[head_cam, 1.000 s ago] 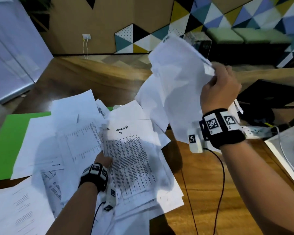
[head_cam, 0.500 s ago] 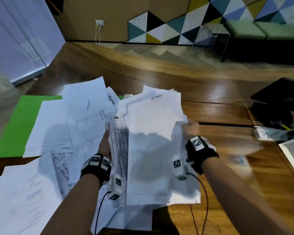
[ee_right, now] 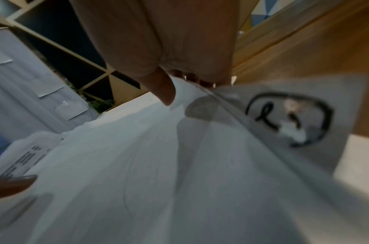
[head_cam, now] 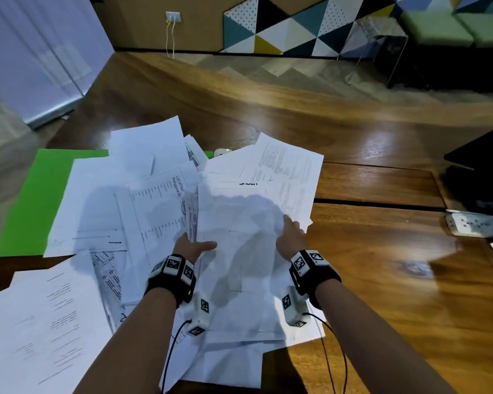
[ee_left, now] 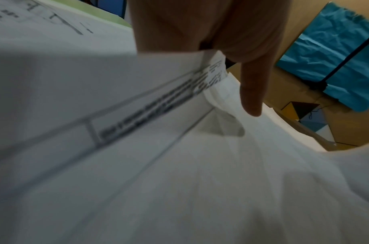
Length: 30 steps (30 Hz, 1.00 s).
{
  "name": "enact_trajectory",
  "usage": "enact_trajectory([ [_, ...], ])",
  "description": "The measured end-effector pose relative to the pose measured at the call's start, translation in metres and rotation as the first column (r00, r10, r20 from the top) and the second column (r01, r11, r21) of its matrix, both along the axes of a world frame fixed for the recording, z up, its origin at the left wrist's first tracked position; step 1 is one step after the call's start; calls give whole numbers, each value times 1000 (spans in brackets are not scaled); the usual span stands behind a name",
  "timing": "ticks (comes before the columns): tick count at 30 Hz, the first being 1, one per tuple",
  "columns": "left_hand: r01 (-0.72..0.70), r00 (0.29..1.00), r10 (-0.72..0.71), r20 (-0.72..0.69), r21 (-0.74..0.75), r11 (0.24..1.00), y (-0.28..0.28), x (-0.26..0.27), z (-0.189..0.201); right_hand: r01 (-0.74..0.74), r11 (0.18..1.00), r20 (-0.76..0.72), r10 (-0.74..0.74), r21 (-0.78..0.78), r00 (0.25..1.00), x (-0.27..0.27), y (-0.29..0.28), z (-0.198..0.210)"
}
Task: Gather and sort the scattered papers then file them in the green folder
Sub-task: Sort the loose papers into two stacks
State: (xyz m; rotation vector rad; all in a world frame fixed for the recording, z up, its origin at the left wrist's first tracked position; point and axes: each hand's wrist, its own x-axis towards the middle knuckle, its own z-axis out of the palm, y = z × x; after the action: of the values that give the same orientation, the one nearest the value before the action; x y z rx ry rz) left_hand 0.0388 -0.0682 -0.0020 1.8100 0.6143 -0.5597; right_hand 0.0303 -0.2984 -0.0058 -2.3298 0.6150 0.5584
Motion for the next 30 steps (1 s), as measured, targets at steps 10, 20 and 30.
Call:
enact_trajectory([
  [10,-28,998,27,-51,-24,999,3,3,-3,614,787,-147,-602,62,785,59,-64,1],
  [20,-22,999,20,-39,-50,999,5,1,1,554,830,257,-524,-59,812,71,-69,33],
  [30,-185,965,109,-237,-328,926,5,-11,25,683,704,589,-640,193,493,49,-110,95],
])
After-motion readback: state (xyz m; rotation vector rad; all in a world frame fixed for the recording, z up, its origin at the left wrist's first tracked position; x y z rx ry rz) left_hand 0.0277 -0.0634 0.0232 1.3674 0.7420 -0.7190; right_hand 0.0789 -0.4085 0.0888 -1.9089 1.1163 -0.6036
